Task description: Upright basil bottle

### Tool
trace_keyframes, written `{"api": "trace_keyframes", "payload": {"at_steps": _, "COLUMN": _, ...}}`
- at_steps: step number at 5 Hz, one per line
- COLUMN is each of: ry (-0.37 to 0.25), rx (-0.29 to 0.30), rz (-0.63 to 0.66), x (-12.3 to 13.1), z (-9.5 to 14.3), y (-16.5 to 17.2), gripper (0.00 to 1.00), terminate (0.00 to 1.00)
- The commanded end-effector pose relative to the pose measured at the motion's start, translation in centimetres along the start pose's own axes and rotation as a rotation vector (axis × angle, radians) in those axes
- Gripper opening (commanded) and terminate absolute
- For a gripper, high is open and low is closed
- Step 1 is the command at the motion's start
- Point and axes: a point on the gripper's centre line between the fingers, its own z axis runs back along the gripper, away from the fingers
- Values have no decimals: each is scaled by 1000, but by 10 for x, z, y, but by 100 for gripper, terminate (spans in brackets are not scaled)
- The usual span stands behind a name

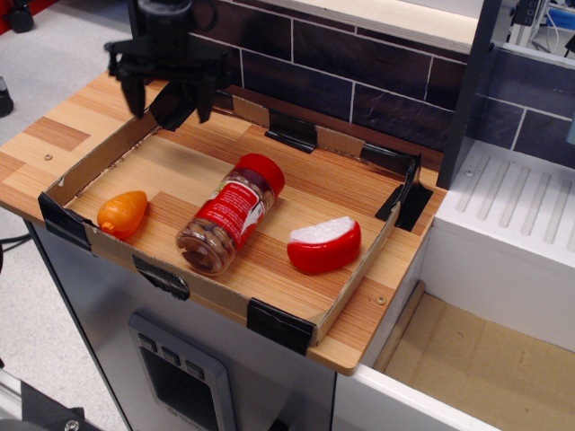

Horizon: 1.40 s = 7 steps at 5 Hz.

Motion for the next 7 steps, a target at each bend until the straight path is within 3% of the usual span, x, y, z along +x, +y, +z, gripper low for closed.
{"api": "trace_keyframes", "payload": {"at_steps": 1, "ry": -41, "rx": -132, "rz": -265, "x": -21, "z": 50, "y": -23, "gripper": 100, "terminate": 0}}
{"api": "trace_keyframes", "payload": {"at_steps": 3, "ry": -1, "rx": -157, "rz": -271, "x": -37, "z": 57, "y": -39, "gripper": 100, "terminate": 0}}
{"api": "trace_keyframes", "payload": {"at_steps": 5, "ry": -3, "rx": -158, "rz": -290, "x": -48, "z": 40, "y": -54, "gripper": 100, "terminate": 0}}
{"api": "trace_keyframes", "payload": {"at_steps": 7, "ry": -47, "rx": -87, "rz": -317, "x": -54, "z": 16, "y": -67, "gripper": 100, "terminate": 0}}
